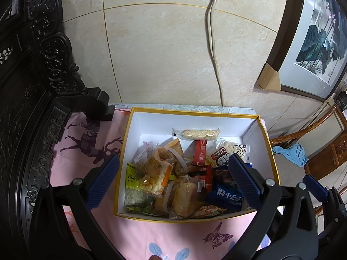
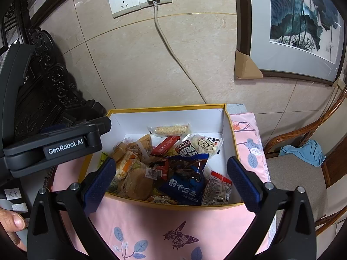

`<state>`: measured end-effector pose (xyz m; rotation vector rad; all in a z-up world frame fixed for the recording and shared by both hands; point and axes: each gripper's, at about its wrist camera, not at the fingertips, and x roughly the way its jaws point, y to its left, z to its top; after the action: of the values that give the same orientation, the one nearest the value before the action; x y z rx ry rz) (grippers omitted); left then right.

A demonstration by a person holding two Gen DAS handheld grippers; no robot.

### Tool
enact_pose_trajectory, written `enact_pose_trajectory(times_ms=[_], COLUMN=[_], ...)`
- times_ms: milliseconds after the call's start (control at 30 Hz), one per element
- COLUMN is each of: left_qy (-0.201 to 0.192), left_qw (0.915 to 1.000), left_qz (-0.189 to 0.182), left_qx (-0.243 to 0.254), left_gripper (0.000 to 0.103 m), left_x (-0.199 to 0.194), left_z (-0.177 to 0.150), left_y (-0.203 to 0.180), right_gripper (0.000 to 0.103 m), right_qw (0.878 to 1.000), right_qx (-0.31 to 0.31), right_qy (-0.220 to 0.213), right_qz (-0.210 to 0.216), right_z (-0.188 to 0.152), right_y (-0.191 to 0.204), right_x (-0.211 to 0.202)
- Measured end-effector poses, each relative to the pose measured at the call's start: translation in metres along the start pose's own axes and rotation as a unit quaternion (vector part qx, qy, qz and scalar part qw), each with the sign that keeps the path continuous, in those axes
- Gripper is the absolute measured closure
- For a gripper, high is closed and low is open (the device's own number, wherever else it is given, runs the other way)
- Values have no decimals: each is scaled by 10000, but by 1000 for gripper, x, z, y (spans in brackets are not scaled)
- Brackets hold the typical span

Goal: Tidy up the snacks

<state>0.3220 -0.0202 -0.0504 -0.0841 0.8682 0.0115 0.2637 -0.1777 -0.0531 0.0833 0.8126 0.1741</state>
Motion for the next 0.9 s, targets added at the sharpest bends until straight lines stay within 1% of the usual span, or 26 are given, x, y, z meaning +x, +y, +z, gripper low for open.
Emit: enact_pose_trajectory(times_ms=[233, 467, 700, 900], left_qy=[-40, -24, -206, -297], left_qw=[10000, 9999, 9997, 9994], left_qz=[36, 82, 108, 141], left_qx=[-7, -87, -93, -104], left_gripper=[2, 2, 2, 2], left_x=[-9, -27, -67, -92], left_z=[-5, -25, -50, -73], left_y=[3, 12, 18, 23], right_gripper=[1, 1, 1, 1], right_qw=[10000, 9998, 9996, 9992], right_qx=[-75, -130, -259, -375], right_qy=[12, 115, -34, 56], right_qz=[2, 30, 66, 85], right_z=[-5, -24, -39, -61], right_y=[3, 5, 12, 20], right_x=[-8, -25, -61, -80])
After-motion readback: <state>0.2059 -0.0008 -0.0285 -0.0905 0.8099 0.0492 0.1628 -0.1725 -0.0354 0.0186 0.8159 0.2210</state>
